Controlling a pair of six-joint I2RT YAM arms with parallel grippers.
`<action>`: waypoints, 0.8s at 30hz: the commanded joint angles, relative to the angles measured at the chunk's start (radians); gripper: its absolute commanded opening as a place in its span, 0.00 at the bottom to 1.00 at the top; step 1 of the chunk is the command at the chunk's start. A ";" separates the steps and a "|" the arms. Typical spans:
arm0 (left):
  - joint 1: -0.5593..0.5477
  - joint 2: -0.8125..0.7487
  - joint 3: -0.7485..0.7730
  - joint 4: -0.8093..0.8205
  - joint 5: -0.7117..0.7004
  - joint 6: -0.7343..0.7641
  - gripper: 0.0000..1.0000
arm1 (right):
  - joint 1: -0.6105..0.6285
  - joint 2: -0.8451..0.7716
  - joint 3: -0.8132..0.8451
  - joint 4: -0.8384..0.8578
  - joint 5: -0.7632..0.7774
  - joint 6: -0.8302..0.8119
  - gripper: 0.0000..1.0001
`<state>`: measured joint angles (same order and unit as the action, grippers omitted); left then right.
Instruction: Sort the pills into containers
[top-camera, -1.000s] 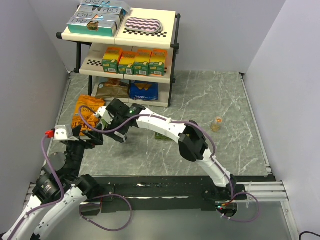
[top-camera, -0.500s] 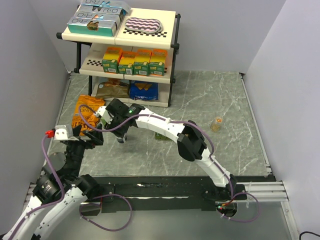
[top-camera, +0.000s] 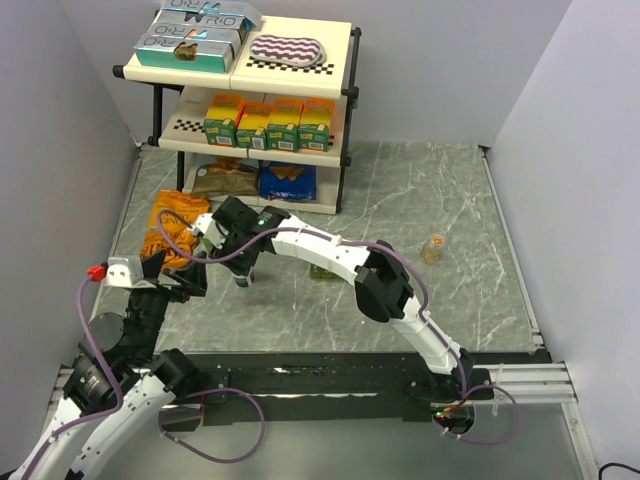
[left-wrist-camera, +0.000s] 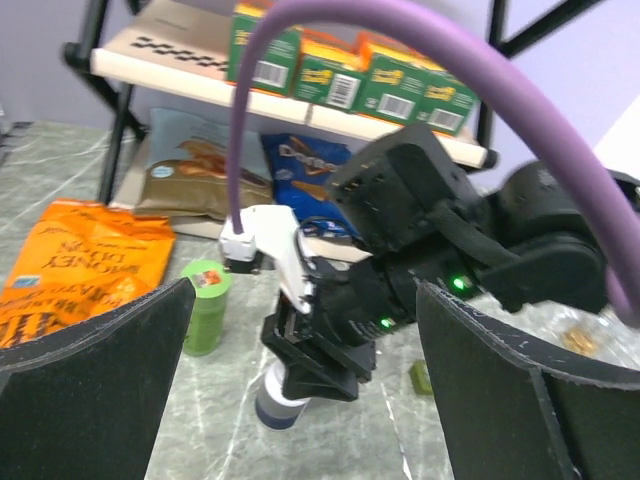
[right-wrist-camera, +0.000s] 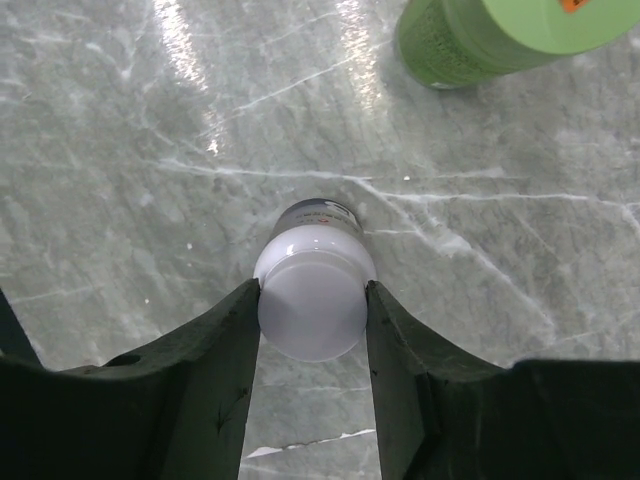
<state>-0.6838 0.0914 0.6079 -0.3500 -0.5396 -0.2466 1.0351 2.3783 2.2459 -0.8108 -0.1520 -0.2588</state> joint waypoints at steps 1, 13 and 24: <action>0.004 0.008 -0.011 0.049 0.101 0.030 0.99 | -0.030 -0.069 -0.006 -0.057 -0.082 -0.020 0.15; 0.004 0.263 -0.021 0.167 0.591 0.067 0.99 | -0.260 -0.601 -0.475 -0.050 -0.458 -0.146 0.10; -0.273 0.669 -0.048 0.572 0.683 0.412 0.99 | -0.463 -0.933 -0.867 0.064 -0.678 -0.080 0.08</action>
<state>-0.8219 0.7517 0.5854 -0.0673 0.1516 -0.0822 0.6014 1.5333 1.4422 -0.8139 -0.7097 -0.3683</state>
